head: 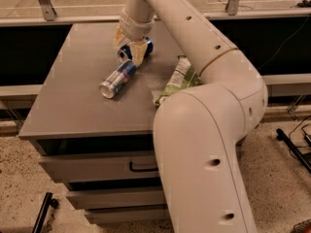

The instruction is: Place pepsi can upright

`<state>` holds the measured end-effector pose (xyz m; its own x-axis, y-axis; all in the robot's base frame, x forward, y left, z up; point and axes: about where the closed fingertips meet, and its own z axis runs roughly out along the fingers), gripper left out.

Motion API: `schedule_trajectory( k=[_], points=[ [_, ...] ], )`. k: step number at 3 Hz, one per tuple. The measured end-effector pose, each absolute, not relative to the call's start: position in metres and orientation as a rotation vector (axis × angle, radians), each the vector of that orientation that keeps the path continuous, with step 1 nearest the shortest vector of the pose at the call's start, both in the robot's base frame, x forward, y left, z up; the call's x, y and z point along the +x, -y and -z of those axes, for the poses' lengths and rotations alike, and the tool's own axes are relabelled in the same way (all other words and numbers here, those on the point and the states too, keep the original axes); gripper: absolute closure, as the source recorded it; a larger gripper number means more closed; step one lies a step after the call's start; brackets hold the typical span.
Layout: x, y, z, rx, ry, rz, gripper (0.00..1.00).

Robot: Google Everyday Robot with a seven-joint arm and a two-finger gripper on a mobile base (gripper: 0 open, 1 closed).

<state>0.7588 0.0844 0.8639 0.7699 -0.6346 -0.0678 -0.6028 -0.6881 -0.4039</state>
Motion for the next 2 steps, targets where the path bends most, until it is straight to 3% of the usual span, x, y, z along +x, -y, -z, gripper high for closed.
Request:
schedule_trajectory(
  k=[2],
  points=[
    [0.7650, -0.0764, -0.8537, -2.567, -0.989, 0.091, 0.34]
  ],
)
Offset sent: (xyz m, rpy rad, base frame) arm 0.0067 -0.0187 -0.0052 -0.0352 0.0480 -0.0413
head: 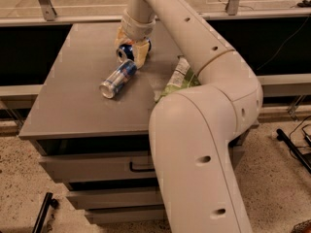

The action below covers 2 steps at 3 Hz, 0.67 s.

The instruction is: Place pepsi can upright

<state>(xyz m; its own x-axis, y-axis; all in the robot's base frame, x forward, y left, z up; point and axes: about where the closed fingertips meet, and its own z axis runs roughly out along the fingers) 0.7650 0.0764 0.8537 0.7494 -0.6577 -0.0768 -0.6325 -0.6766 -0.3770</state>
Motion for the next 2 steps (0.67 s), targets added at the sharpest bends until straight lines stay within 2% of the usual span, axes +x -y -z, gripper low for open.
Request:
schedule_trajectory(
  k=[1, 2],
  points=[
    [0.7658, -0.0760, -0.8529, -2.573, -1.007, 0.089, 0.52],
    [0.7658, -0.0760, -0.8530, -2.574, -1.007, 0.089, 0.75]
  ],
)
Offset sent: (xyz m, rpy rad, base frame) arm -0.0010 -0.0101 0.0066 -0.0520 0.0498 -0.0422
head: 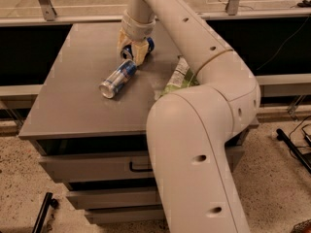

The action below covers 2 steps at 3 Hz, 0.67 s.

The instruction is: Place pepsi can upright

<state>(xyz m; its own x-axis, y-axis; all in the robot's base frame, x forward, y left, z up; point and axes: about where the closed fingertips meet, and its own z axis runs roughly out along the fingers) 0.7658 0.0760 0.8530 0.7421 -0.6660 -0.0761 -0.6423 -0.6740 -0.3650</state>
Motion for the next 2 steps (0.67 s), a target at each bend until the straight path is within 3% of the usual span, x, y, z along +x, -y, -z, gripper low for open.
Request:
schedule_trajectory(
  k=[1, 2],
  points=[
    [0.766, -0.074, -0.854, -2.553, -1.046, 0.070, 0.97],
    [0.768, -0.065, -0.870, -2.450, -1.124, 0.030, 1.00]
  ],
)
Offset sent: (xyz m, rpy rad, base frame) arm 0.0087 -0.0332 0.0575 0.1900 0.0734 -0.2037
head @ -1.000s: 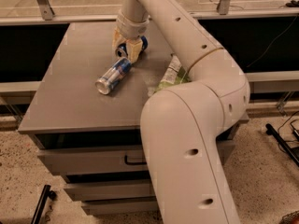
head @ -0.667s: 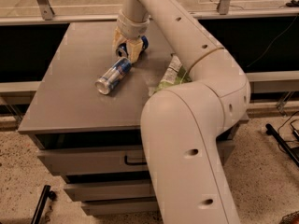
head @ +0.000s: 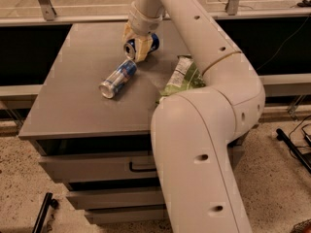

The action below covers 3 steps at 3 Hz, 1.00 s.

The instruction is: Place pepsi can upright

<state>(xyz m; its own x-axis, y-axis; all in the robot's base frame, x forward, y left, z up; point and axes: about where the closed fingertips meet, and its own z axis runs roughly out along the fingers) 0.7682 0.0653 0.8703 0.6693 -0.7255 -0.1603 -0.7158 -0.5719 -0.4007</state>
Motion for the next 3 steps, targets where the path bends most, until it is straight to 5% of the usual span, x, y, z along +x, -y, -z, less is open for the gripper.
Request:
schedule_trajectory(
  k=[3],
  points=[
    [0.763, -0.013, -0.954, -1.958, -1.398, -0.145, 1.00]
  ],
)
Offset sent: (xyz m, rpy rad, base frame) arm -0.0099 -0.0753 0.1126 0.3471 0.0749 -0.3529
